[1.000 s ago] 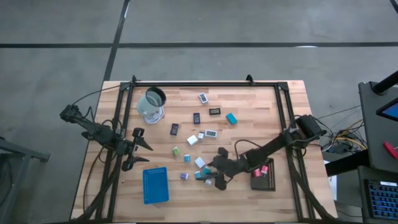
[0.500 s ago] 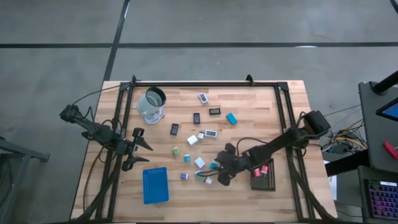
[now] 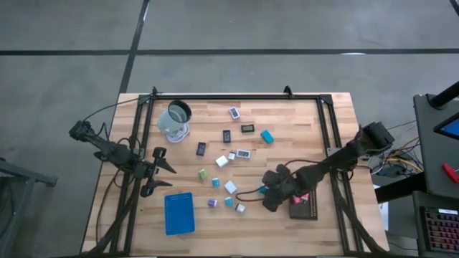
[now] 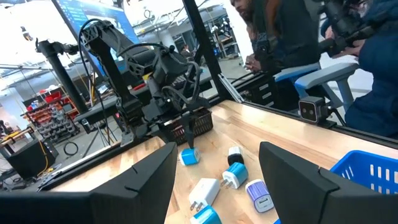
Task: Pick & Place Office items
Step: Put the bottom right light blue charger adapter into the black bin
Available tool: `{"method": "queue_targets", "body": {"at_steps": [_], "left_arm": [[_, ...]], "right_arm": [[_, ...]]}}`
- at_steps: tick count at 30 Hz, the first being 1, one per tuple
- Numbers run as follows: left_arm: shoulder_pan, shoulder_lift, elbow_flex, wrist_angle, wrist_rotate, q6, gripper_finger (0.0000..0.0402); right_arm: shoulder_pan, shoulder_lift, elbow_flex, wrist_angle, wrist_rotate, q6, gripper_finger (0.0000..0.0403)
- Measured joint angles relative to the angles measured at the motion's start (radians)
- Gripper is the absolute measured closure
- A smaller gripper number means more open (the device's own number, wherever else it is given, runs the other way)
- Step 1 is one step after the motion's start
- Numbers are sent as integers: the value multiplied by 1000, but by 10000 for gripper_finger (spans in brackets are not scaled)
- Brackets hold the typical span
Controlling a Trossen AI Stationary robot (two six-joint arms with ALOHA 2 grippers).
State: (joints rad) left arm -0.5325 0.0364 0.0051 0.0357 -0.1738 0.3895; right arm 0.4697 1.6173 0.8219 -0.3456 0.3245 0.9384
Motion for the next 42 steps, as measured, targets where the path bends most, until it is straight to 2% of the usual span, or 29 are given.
{"method": "queue_targets", "body": {"at_steps": [5,18,27,34,42], "left_arm": [[0,0,0,-1,0,0,168],[0,0,0,-1,1,0,168],[0,0,0,-1,0,0,168],[0,0,0,0,0,0,168],[0,0,0,0,0,0,168]], "right_arm": [[19,-63,-4,-104,-3,53,204],[35,-93,31,-76,43,61,204],[81,-93,35,-74,105,239,203],[89,-93,34,-105,143,302,176],[89,-60,32,-119,129,326,133]]}}
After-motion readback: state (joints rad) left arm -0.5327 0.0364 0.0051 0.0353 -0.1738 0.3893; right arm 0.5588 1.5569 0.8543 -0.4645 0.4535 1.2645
